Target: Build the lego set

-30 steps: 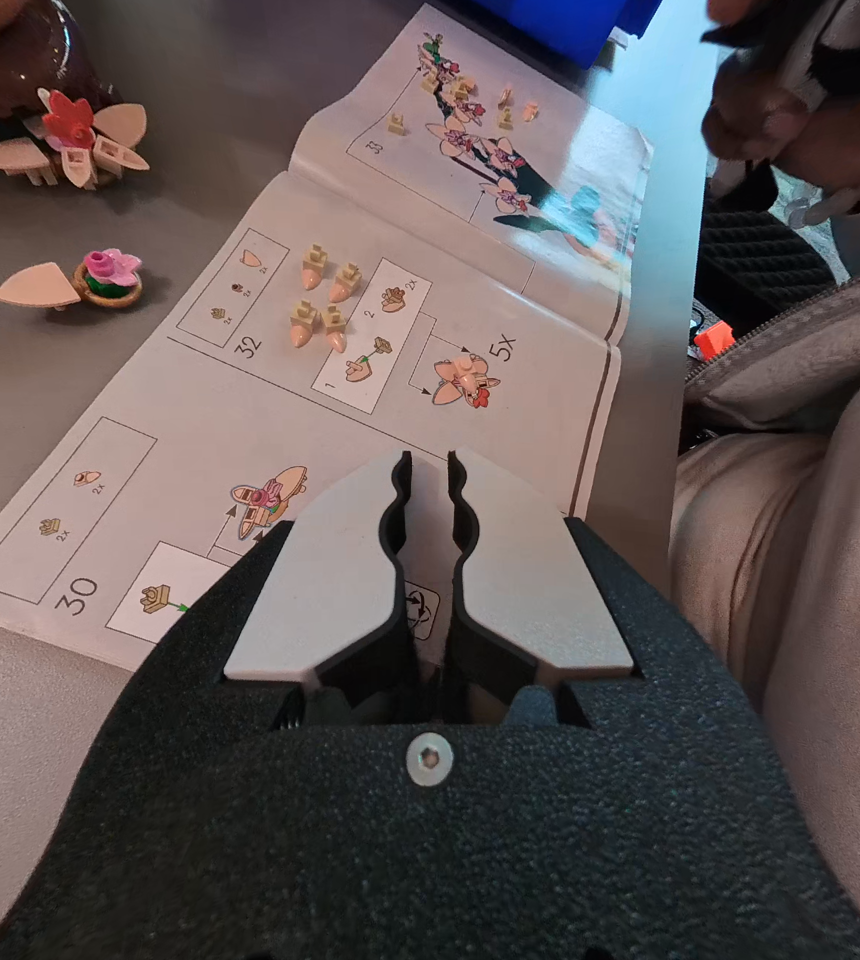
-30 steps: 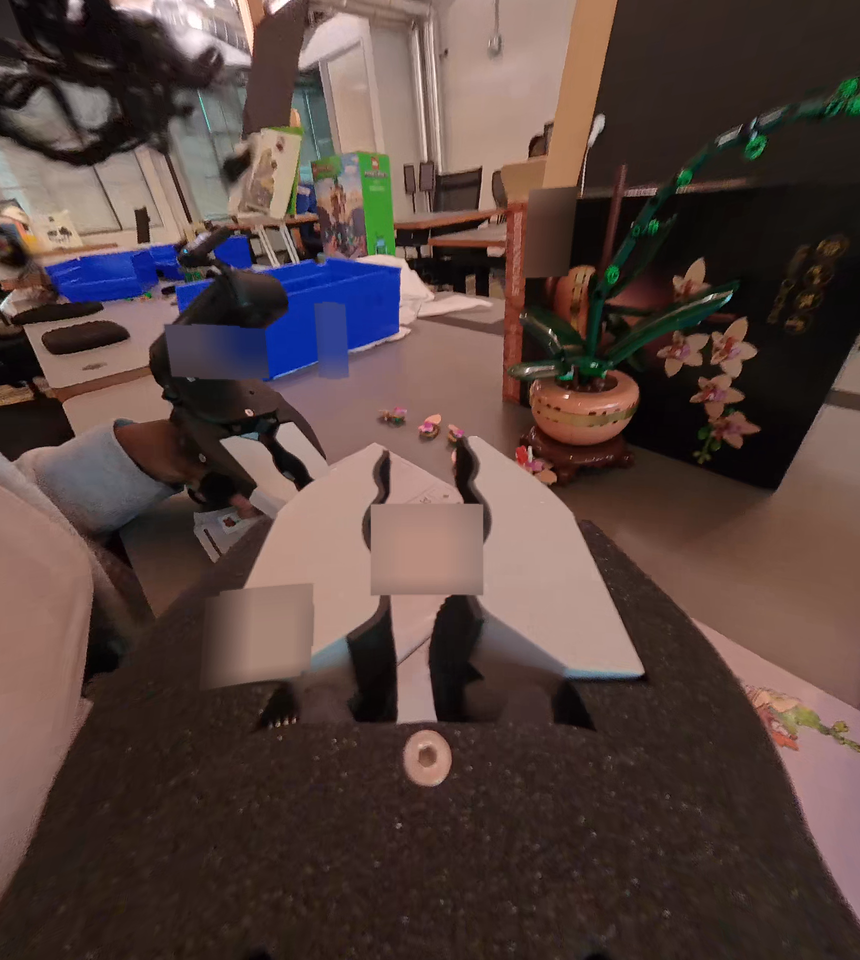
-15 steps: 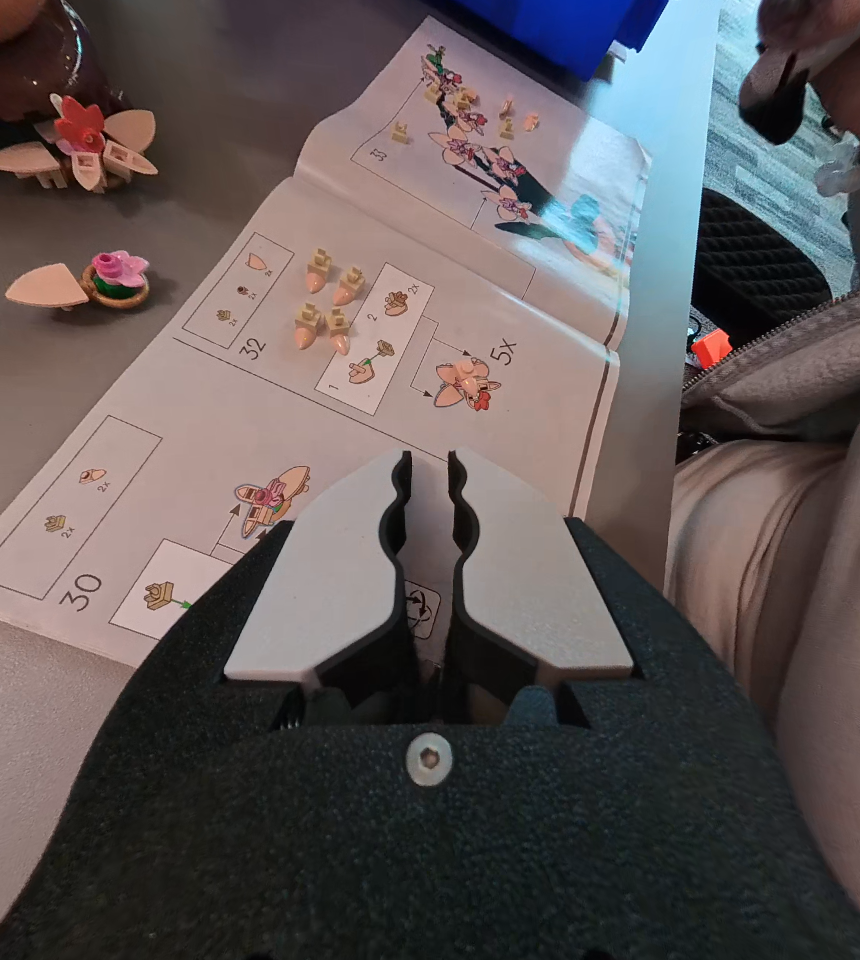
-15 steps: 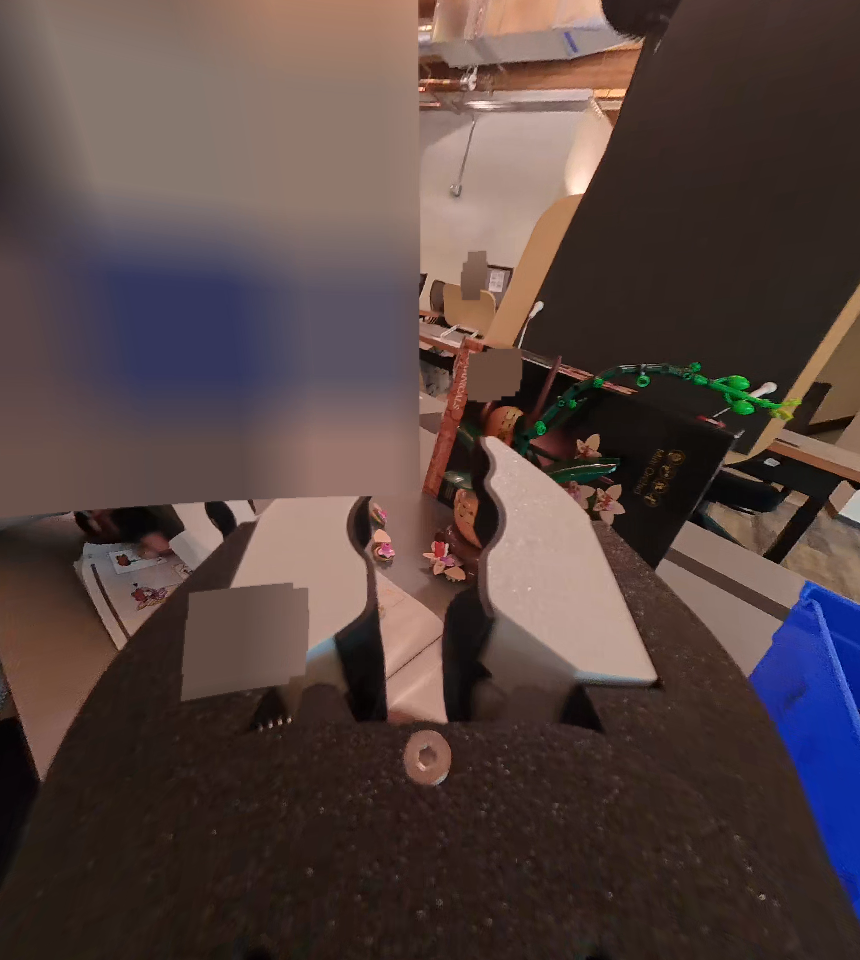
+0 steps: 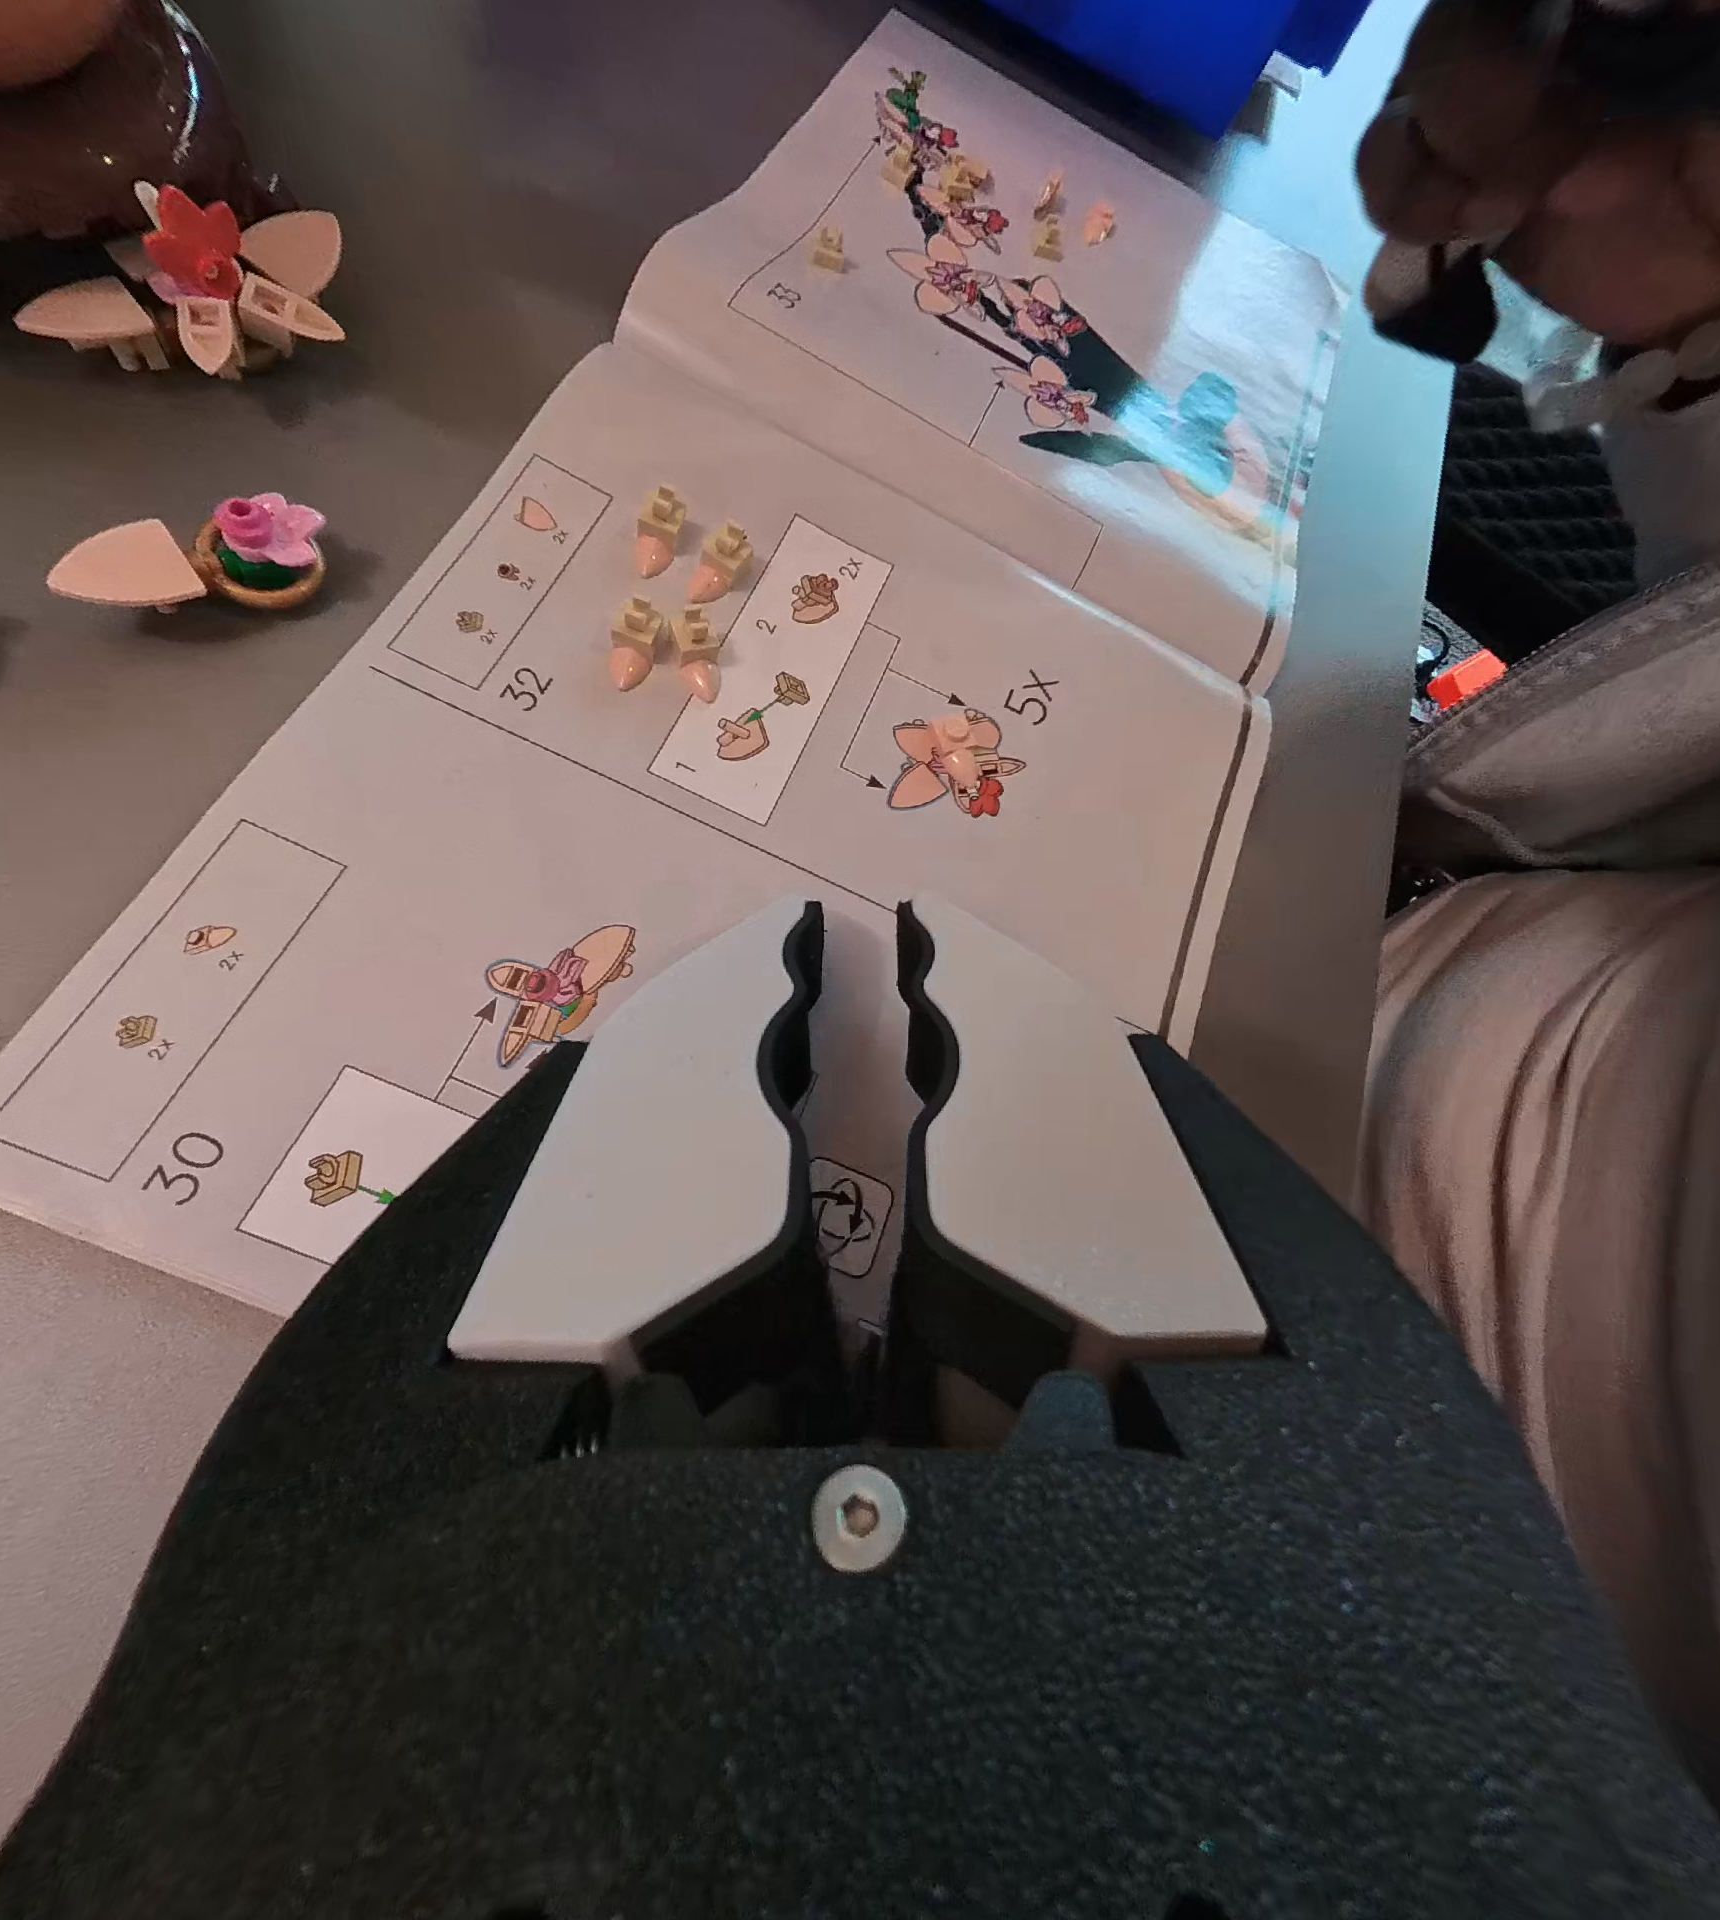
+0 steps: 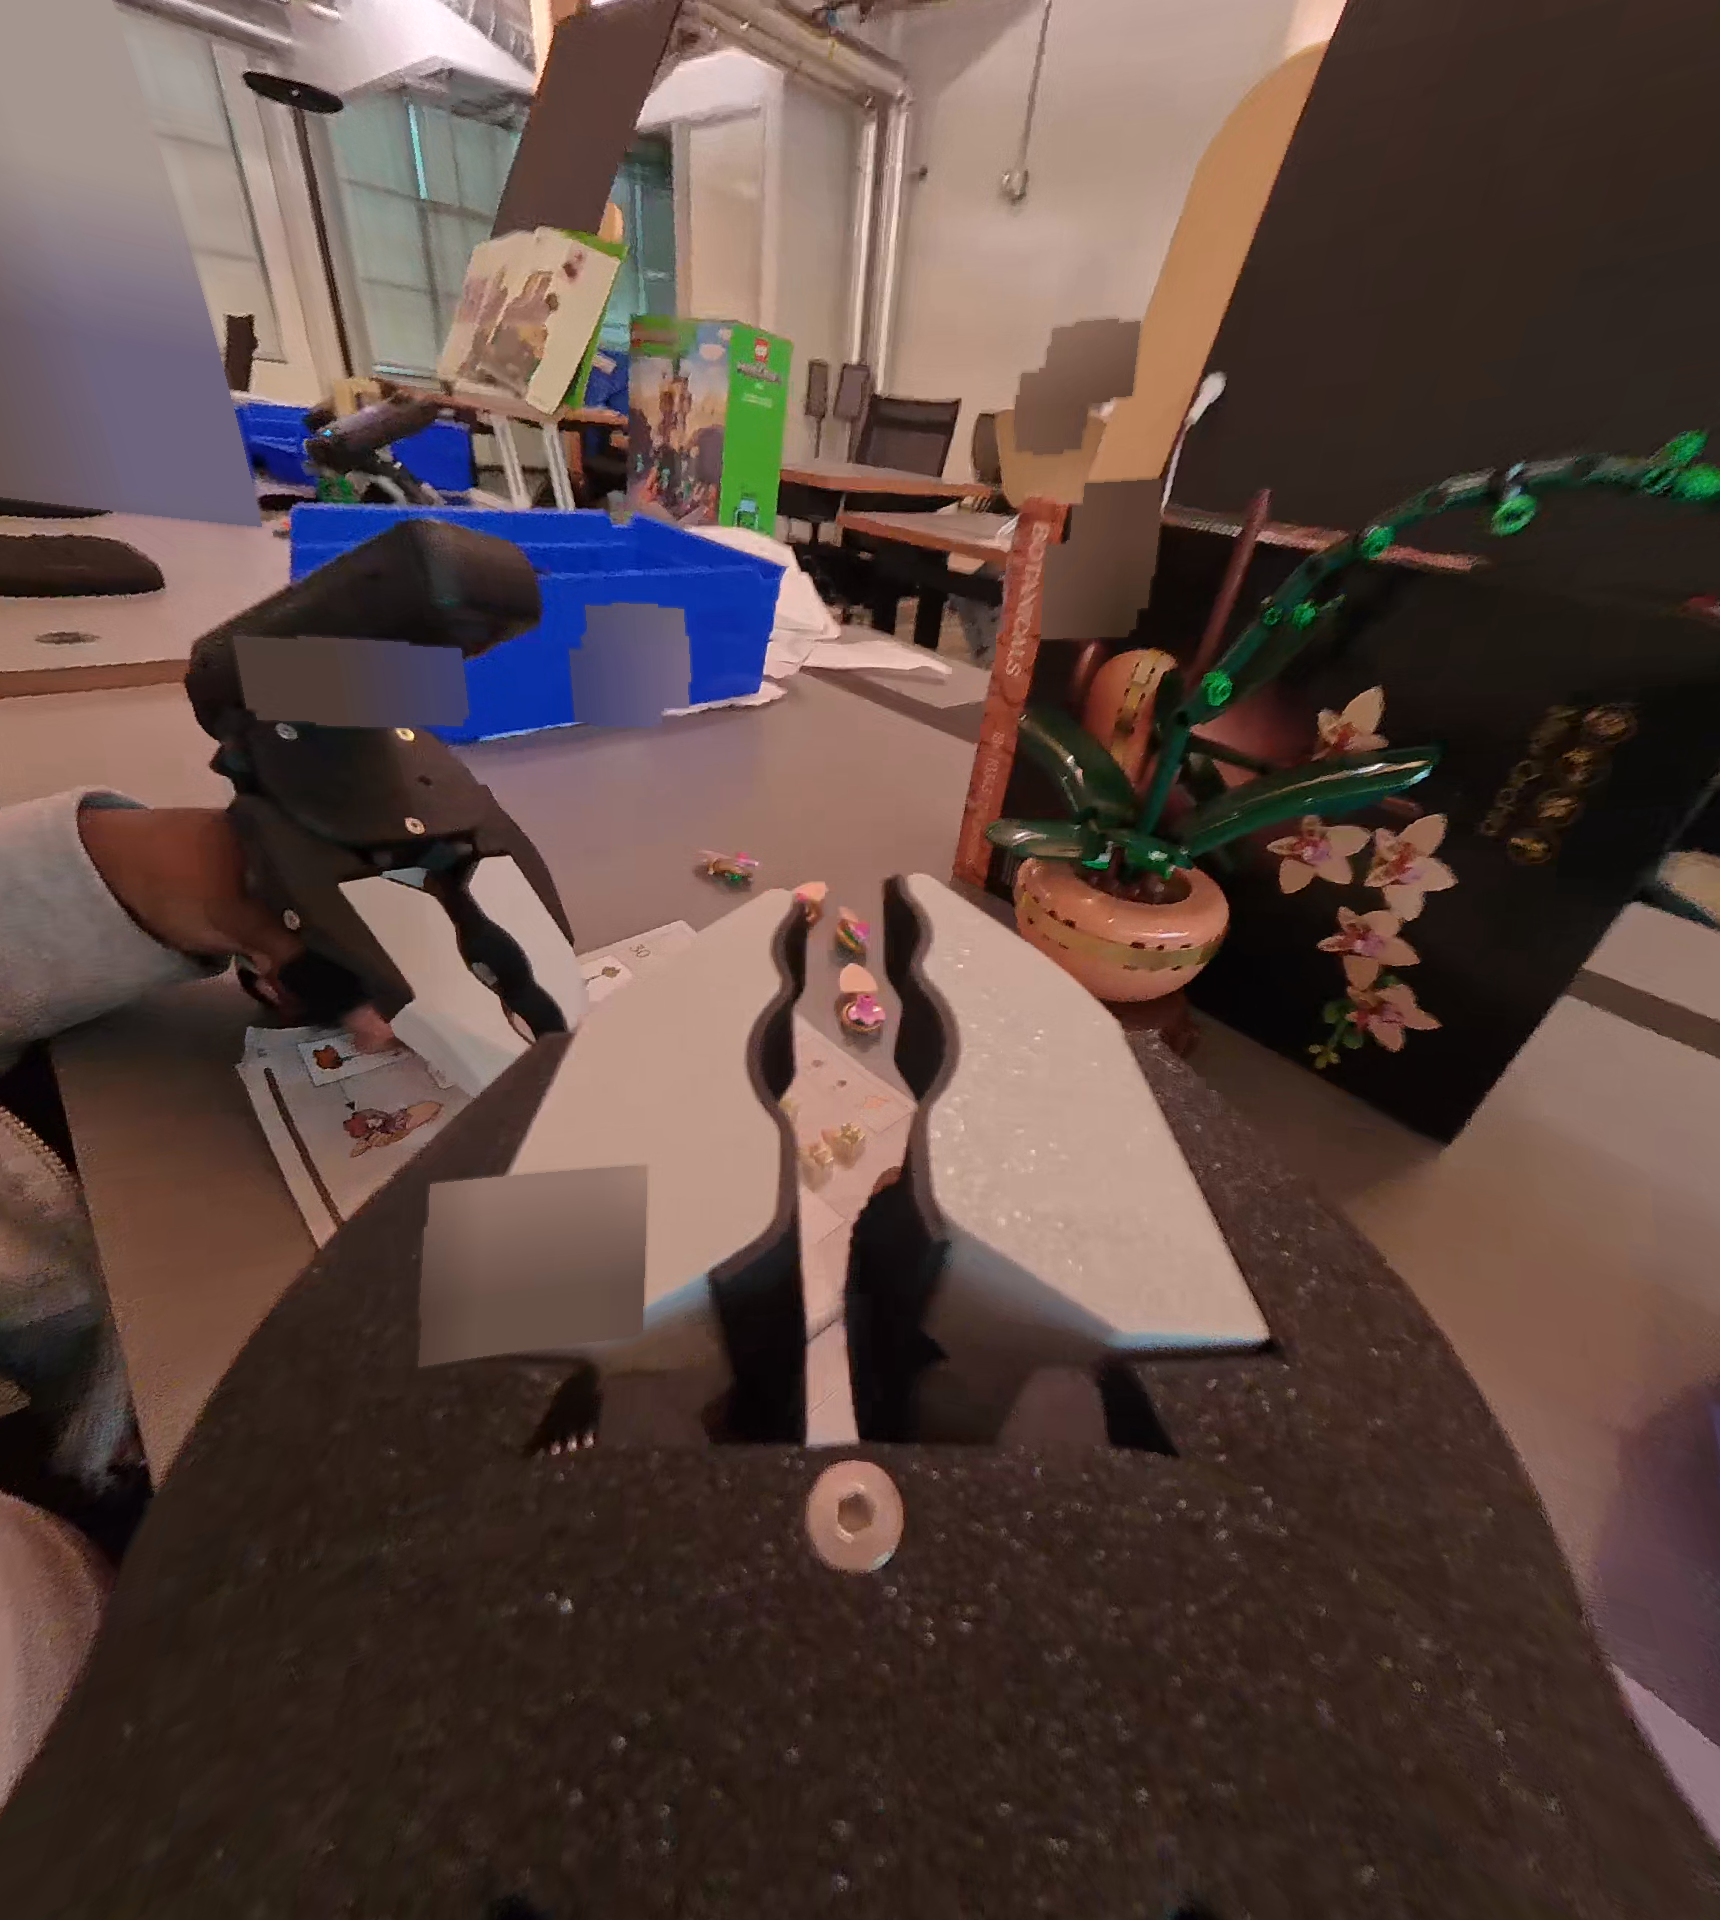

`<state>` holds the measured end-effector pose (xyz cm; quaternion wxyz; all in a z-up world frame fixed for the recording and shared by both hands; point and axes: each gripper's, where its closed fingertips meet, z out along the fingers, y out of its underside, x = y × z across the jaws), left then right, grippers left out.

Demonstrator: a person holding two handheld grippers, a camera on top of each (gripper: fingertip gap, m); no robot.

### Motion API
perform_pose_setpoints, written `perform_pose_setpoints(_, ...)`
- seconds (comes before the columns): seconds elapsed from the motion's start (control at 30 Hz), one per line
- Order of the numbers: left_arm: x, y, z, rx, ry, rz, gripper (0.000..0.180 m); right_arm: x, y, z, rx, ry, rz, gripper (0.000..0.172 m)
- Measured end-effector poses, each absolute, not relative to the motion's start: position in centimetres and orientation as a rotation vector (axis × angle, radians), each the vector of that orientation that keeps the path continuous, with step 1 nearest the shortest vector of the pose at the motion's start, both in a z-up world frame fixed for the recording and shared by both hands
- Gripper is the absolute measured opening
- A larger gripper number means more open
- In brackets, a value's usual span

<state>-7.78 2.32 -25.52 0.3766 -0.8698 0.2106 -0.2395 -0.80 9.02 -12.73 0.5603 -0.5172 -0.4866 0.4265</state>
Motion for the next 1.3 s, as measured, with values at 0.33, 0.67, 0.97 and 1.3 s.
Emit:
perform_pose_setpoints(0.33, -7.8, 2.4, -25.9, -2.251, 0.550, -0.577, 0.013, -4.7, 8.0, -13.9, -1.111, -1.303, 1.057, 0.000)
perform_pose_setpoints(0.67, -7.9, 2.4, -26.0, -2.251, 0.550, -0.547, 0.013, -4.6, 8.5, -14.8, -1.148, -1.385, 1.033, 0.013)
perform_pose_setpoints(0.97, -7.8, 2.2, -25.9, -2.244, 0.549, -0.568, 0.013, 0.8, 10.3, -17.7, -1.323, -1.280, 0.819, 0.000)
perform_pose_setpoints(1.3, -8.0, 2.4, -25.2, -2.204, 0.507, -0.607, 0.013, 3.4, 12.5, -22.2, -1.705, -1.385, 0.621, 0.014)
